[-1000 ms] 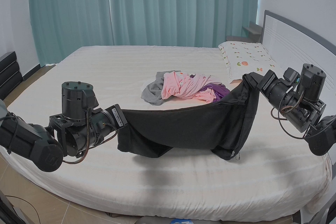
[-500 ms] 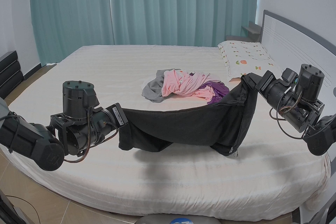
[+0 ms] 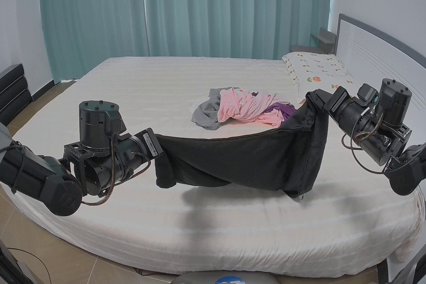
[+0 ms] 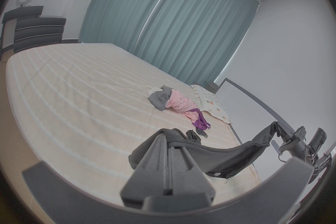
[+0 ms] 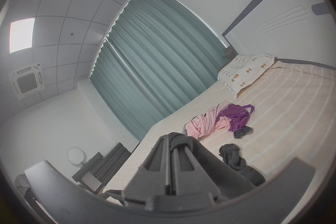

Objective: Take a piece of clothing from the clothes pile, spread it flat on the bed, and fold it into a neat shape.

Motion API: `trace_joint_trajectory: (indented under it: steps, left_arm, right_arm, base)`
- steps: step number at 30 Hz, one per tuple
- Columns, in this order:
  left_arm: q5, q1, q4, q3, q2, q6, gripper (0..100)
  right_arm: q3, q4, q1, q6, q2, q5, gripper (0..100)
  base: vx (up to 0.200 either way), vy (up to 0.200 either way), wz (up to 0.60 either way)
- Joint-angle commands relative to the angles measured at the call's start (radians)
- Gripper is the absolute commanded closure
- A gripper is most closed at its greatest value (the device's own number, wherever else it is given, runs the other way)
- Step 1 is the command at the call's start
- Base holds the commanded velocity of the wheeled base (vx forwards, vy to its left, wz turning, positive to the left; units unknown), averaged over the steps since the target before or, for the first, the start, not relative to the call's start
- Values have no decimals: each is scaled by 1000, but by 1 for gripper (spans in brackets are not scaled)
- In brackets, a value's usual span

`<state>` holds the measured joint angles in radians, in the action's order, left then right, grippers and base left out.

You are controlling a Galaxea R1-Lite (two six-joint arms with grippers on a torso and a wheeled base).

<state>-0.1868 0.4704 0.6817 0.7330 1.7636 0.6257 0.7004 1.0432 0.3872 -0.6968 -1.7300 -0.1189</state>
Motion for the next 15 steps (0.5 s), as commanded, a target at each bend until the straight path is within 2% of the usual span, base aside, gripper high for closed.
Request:
trace_joint_trajectory:
  steps: [1,15]
  left_arm:
    - [0,-4,2,0,-3,0,100]
    - [-29,-6,19,-1,-3,0,100]
  right_arm:
    - [4,0,1,2,0,-1,100]
    - [21,0,1,3,0,-1,100]
  base:
    - [0,200,0]
    - [0,200,0]
